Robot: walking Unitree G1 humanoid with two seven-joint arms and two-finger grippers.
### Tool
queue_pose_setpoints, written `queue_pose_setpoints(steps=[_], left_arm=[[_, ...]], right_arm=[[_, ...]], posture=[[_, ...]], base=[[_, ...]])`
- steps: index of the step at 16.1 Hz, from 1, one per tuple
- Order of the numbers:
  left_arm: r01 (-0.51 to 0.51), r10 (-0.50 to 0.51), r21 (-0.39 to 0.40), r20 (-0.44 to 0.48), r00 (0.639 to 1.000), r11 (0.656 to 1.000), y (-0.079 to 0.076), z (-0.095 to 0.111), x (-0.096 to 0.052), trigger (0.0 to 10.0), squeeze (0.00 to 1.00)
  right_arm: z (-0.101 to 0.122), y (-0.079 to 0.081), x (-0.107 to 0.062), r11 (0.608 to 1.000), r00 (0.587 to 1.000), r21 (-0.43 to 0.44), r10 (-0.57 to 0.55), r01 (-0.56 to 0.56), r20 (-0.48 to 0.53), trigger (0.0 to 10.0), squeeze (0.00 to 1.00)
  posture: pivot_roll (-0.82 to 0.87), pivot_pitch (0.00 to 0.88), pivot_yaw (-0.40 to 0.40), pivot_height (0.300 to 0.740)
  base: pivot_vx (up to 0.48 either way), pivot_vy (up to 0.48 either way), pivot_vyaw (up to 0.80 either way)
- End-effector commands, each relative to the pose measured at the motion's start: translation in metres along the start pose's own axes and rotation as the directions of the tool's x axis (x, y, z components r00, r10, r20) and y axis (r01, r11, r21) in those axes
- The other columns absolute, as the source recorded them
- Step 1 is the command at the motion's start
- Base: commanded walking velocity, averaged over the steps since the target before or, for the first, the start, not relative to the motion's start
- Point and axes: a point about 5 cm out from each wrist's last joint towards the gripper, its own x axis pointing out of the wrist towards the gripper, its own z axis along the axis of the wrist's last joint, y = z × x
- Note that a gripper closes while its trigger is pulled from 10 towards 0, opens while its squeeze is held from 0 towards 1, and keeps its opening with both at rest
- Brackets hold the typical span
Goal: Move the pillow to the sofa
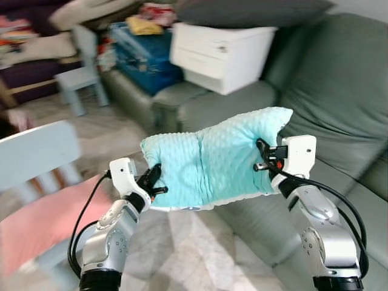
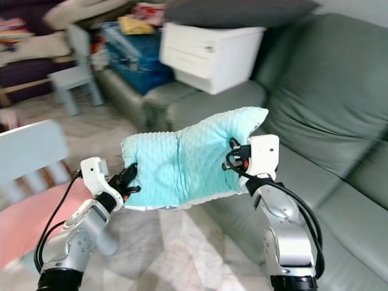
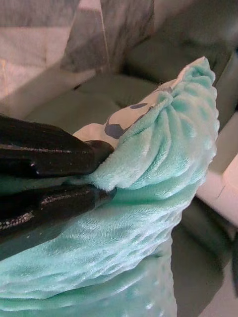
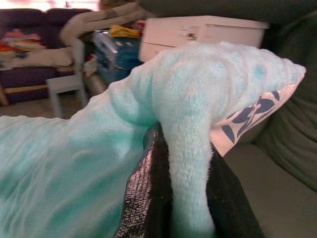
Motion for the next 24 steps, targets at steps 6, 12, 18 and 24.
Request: queue_pose_setpoints(steps=[6,12,18,24], left_arm=[[-0.021,0.021,0.004,-0.005,1.0,1.0,0.0013,0.0032,0.0031,10.0,0.0],[-0.029,0.029,0.001,-0.025,0.999,1.0,0.0021,0.0001,0.0022,10.0,0.0],[-0.012,0.012,0.009,-0.038,0.999,1.0,0.0006,-0.0016,0.0016,10.0,0.0],[0.001,0.0,0.011,-0.054,0.999,1.0,-0.0027,-0.0033,0.0019,10.0,0.0]], right_arm=[[0.0043,0.0011,-0.0005,1.0,1.0,0.004,-0.001,0.001,0.011,10.0,0.0],[0.003,0.0018,-0.0012,1.0,1.0,0.011,0.0,0.0,0.003,10.0,0.0],[0.0031,0.0025,-0.0011,1.0,1.0,0.007,0.004,-0.004,0.005,10.0,0.0],[0.0039,0.0029,-0.0009,1.0,1.0,0.006,0.007,-0.007,0.013,10.0,0.0]], posture=[[-0.19,0.0,0.004,0.74],[-0.18,0.0,0.004,0.74],[-0.18,0.0,0.002,0.74],[-0.18,0.0,0.004,0.74]], base=[[0.0,0.0,-0.8],[0.0,0.0,-0.8],[0.0,0.235,-0.8],[0.0,0.48,-0.25]])
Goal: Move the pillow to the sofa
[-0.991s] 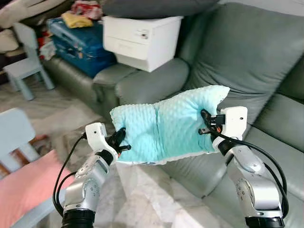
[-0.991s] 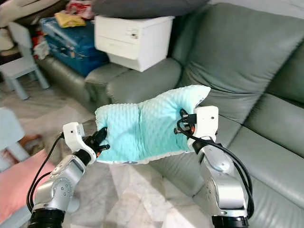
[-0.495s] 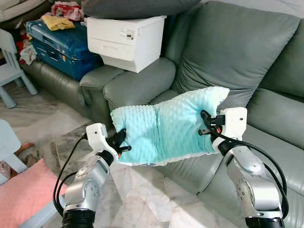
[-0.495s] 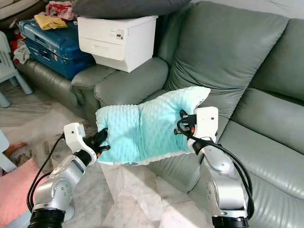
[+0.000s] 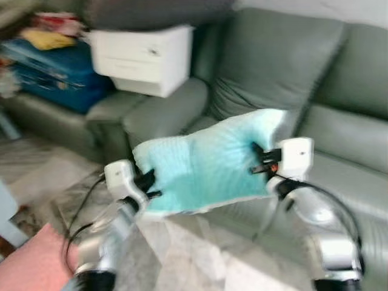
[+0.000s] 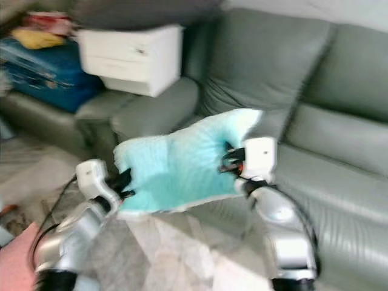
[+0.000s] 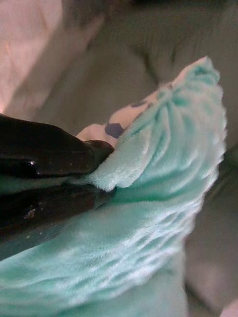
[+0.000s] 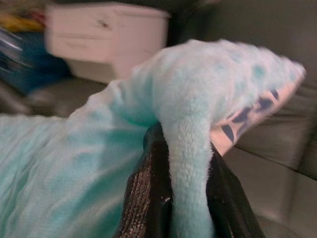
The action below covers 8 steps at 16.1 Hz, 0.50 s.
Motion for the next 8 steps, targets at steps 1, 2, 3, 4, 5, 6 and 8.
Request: queue_pose_setpoints(steps=[1,2,3,4,5,6,8], left_arm=[[-0.006,0.006,0.019,-0.011,1.0,1.0,0.0042,0.0005,-0.0032,10.0,0.0],[-0.005,0.005,0.017,-0.016,1.0,1.0,0.004,-0.0001,-0.0034,10.0,0.0],[-0.003,0.003,0.019,-0.017,1.0,1.0,0.0037,-0.0002,-0.0034,10.0,0.0],[-0.001,0.001,0.019,-0.023,1.0,1.0,0.0032,-0.001,-0.0035,10.0,0.0],[0.0,0.001,0.023,-0.023,1.0,1.0,0.0031,-0.0012,-0.0038,10.0,0.0],[0.002,-0.001,0.026,-0.012,1.0,1.0,0.0028,-0.0004,-0.0038,10.0,0.0],[0.014,-0.014,0.028,-0.013,1.0,1.0,0.0005,-0.0003,-0.0036,10.0,0.0]], right_arm=[[0.0089,0.0097,0.003,0.999,0.999,0.012,0.029,-0.03,0.043,10.0,0.0],[0.0086,0.0098,0.0029,0.999,0.999,0.012,0.029,-0.029,0.043,10.0,0.0],[0.0086,0.0099,0.0029,0.999,0.999,0.012,0.029,-0.029,0.043,10.0,0.0],[0.0086,0.0101,0.0031,0.999,0.999,0.012,0.029,-0.03,0.043,10.0,0.0],[0.0085,0.0105,0.0029,0.999,0.999,0.012,0.029,-0.03,0.043,10.0,0.0],[0.0084,0.0106,0.0029,0.999,0.999,0.012,0.029,-0.03,0.042,10.0,0.0],[0.0081,0.0104,0.0025,1.0,0.999,0.012,0.028,-0.029,0.041,10.0,0.0]], posture=[[-0.18,0.0,0.005,0.74],[-0.18,0.0,0.005,0.74],[-0.18,0.0,0.005,0.74],[-0.18,0.0,0.005,0.74],[-0.18,0.0,0.006,0.74],[-0.18,0.0,0.006,0.74],[-0.18,0.0,0.008,0.74]], base=[[0.0,0.48,0.0],[0.0,0.48,0.0],[0.0,0.48,0.0],[0.0,0.48,0.0],[0.0,0.48,0.0],[0.0,0.0,0.0],[0.0,0.0,0.0]])
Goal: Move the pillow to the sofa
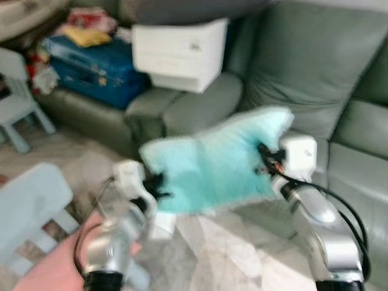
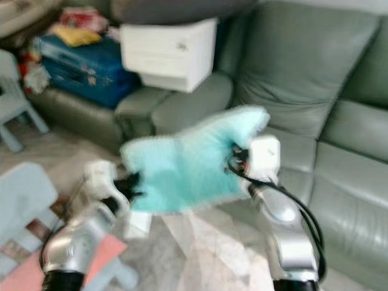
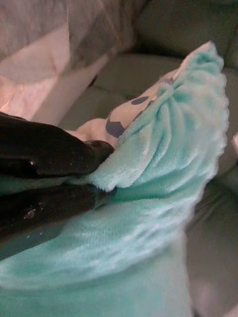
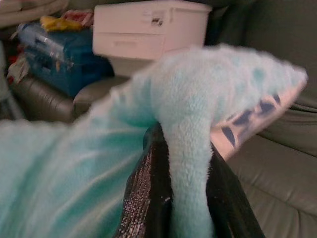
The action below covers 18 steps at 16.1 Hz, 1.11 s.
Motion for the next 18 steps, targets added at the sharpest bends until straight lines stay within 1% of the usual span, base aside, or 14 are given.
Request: queue_pose_setpoints(steps=[1,8,15,16,18], left_arm=[[0.022,-0.023,0.032,0.027,0.999,0.999,-0.003,0.0101,0.0008,10.0,0.0],[0.039,-0.04,0.03,0.034,0.999,0.999,-0.0048,0.0113,0.0011,10.0,0.0],[0.056,-0.057,0.028,0.029,0.998,0.998,-0.0062,0.01,0.0021,10.0,0.0],[0.063,-0.064,0.025,0.029,0.998,0.998,-0.0071,0.0095,0.0021,10.0,0.0],[0.065,-0.066,0.022,0.027,0.997,0.998,-0.0072,0.0093,0.0021,10.0,0.0]], right_arm=[[0.011,0.0041,0.0019,1.0,0.999,-0.001,0.013,-0.013,0.049,10.0,0.0],[0.0108,0.0041,0.0023,1.0,0.999,0.001,0.01,-0.01,0.047,10.0,0.0],[0.01,0.0047,0.0022,1.0,0.999,0.002,0.011,-0.011,0.041,10.0,0.0],[0.0099,0.0047,0.002,1.0,0.999,0.0,0.012,-0.012,0.042,10.0,0.0],[0.0101,0.0048,0.0017,1.0,0.999,-0.001,0.013,-0.013,0.043,10.0,0.0]], posture=[[-0.18,0.0,0.008,0.74],[-0.18,0.0,0.009,0.74],[-0.18,0.0,0.009,0.74],[-0.18,0.0,0.009,0.74],[-0.19,0.0,0.011,0.74]], base=[[0.0,0.0,0.0],[0.0,0.0,0.0],[0.0,0.0,-0.77],[0.0,0.0,0.0],[0.0,-0.373,0.0]])
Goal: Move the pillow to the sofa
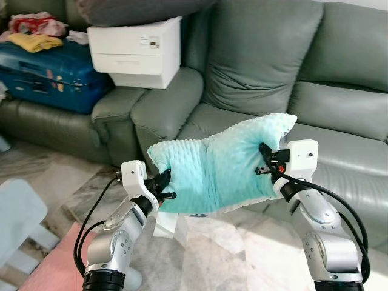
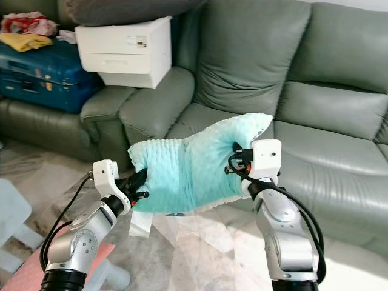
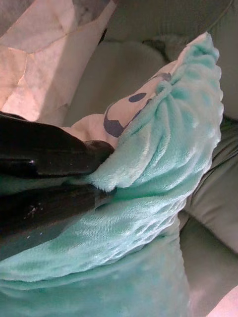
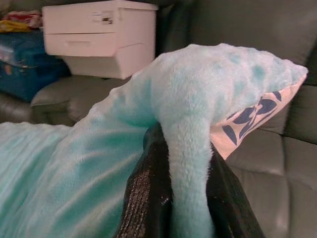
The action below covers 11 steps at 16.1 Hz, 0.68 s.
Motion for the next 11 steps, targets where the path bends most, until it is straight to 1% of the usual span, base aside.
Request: queue_pose_setpoints(steps=[1,11], left_arm=[[0.022,-0.022,0.009,0.015,1.0,1.0,-0.004,0.0049,0.0014,10.0,0.0],[0.022,-0.022,0.012,0.01,1.0,1.0,-0.0053,0.0034,0.0017,10.0,0.0]], right_arm=[[0.0078,0.0036,0.0013,1.0,0.999,-0.001,0.019,-0.019,0.032,10.0,0.0],[0.0089,0.0022,0.0011,1.0,0.999,-0.009,0.02,-0.019,0.034,10.0,0.0]], posture=[[-0.19,0.0,0.011,0.74],[-0.19,0.0,0.007,0.74]], base=[[0.0,-0.442,0.0],[0.0,-0.455,0.0]])
